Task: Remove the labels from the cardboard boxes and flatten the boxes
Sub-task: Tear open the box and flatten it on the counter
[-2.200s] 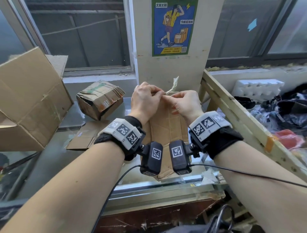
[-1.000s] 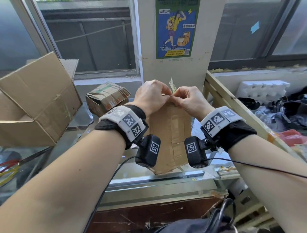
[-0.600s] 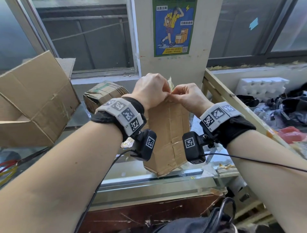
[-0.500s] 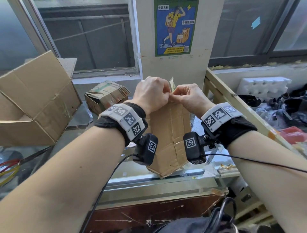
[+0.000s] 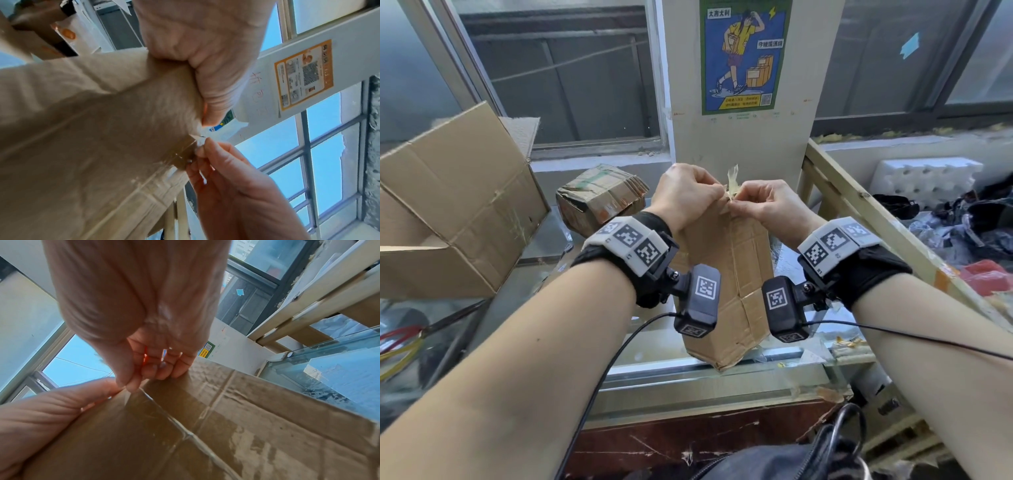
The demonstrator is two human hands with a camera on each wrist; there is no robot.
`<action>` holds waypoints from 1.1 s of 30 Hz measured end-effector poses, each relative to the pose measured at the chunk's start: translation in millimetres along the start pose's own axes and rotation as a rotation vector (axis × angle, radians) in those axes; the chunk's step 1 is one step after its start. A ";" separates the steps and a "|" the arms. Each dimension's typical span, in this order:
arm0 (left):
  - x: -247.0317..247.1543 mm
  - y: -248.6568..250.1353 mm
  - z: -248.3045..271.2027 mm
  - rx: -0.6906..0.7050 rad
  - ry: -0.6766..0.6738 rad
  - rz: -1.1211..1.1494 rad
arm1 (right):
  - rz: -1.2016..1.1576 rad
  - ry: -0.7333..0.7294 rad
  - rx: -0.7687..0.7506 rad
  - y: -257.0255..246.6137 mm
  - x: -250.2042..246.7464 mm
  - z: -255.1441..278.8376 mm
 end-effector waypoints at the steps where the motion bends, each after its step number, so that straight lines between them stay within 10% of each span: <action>1: -0.2 0.9 -0.1 0.015 -0.015 0.017 | -0.015 0.003 0.019 1.3 0.1 -0.6; 9: 1.7 13.6 7.0 0.091 -0.233 0.047 | -0.181 0.042 0.083 5.1 2.4 -0.3; 22: -3.1 -9.9 -6.1 -0.130 0.017 0.096 | -0.293 0.036 0.065 12.4 10.6 4.4; 29: -6.0 -6.0 -4.8 -0.032 0.059 0.052 | -0.235 -0.182 0.415 18.6 8.5 -2.0; 33: -10.7 16.6 -3.5 0.151 0.095 -0.017 | -0.002 -0.022 0.414 1.0 -6.3 -13.5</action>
Point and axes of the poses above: each hand's wrist, its own z-axis away from the middle knuckle, its own x-axis out of the palm, y = z × x, the point moved 6 cm from there along -z, towards the middle knuckle, and after that the axes turned 6 degrees about y, right-handed, at the moved point
